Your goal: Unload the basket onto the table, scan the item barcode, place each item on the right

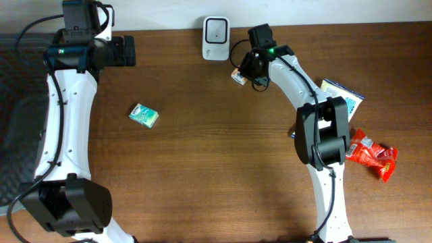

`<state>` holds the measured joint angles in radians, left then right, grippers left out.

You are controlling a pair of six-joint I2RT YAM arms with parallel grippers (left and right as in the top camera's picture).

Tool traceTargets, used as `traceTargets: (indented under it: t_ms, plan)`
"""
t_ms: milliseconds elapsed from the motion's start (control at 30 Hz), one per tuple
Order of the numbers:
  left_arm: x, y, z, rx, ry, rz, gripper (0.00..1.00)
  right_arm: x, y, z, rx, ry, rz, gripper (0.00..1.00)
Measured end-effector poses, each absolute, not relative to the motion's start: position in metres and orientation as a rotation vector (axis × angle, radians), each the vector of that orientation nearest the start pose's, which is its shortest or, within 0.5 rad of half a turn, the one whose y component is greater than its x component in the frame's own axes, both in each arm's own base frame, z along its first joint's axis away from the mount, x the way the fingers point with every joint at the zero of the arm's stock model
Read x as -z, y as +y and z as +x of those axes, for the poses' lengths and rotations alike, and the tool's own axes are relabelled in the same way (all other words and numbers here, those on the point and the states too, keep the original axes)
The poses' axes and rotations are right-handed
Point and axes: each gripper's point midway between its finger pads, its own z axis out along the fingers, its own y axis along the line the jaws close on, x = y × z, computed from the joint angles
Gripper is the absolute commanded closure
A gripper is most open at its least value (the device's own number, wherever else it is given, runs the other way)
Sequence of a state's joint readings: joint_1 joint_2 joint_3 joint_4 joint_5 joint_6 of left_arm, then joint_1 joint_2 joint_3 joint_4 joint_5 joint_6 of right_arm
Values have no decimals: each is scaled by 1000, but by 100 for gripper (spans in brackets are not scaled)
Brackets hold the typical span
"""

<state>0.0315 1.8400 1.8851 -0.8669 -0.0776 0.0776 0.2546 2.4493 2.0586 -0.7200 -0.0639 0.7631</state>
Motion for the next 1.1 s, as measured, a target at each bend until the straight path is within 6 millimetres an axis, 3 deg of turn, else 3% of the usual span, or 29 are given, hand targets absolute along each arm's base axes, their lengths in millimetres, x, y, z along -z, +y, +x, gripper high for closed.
traceTargets:
  t_ms: [200,267,300,367,533,700,833,933,967,1100]
  plan:
    - [-259,29,499,-144,2395,19,1,-25,159,565,-400,2644,664,67]
    - [-259,29,499,-144,2394,19,1,-18,159,566,-400,2646,663,76]
    - [-259,29,499,-144,2395,19,1,-14,159,566,-399,2650,664,87]
    - [-259,29,499,-144,2394,19,1,-14,160,566,-409,2650,667,96]
    - [-259,29,499,-144,2394,19,1,-16,161,567,-411,2654,640,96]
    - [-259,29,499,-145,2394,19,1,-20,170,561,-534,2715,425,96]
    - [-259,29,499,-144,2394,19,1,-53,188,546,-851,2721,144,96]
    - [-259,29,499,-144,2394,19,1,-105,190,536,-1147,2605,-44,96]
    - [-259,29,499,-144,2394,19,1,-131,187,532,-1281,2517,-124,96]
    - [-259,29,499,-144,2394,19,1,-180,174,521,-1595,2280,-282,96]
